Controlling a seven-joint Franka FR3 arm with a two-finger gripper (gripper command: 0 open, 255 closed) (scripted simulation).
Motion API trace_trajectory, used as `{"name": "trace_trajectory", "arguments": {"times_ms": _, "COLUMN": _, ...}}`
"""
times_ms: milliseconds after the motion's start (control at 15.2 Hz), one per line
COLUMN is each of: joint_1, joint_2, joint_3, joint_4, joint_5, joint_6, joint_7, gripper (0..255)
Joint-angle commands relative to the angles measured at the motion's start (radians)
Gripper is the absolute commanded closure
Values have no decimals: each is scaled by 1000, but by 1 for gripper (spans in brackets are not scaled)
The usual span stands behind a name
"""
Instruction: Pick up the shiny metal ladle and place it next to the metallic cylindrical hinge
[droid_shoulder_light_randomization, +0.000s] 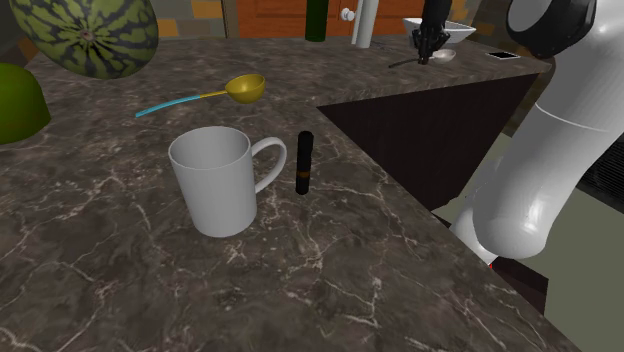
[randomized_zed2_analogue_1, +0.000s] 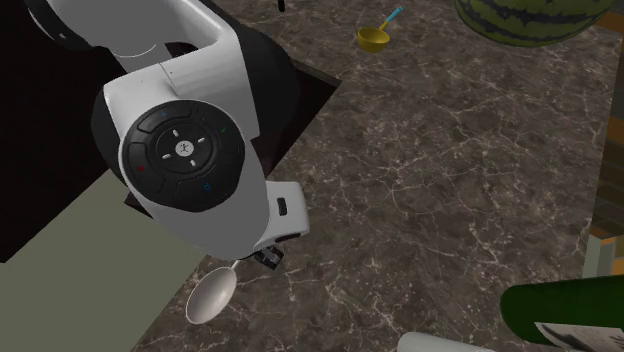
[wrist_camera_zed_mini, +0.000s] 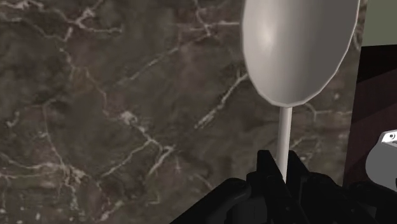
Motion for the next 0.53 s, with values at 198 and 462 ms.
{"name": "trace_trajectory", "arguments": {"times_ms": 198, "joint_1": -13, "joint_2": 34, "joint_3": -8, "joint_4": 90, "joint_5": 26, "joint_6": -71, "joint_7": -22, "gripper": 255}}
{"name": "trace_trajectory", "arguments": {"times_ms": 462, "joint_1": -33, "joint_2": 74, "joint_3": -18, "joint_4": 176, "joint_5": 58, "joint_6": -133, "joint_7": -49, "gripper": 255}}
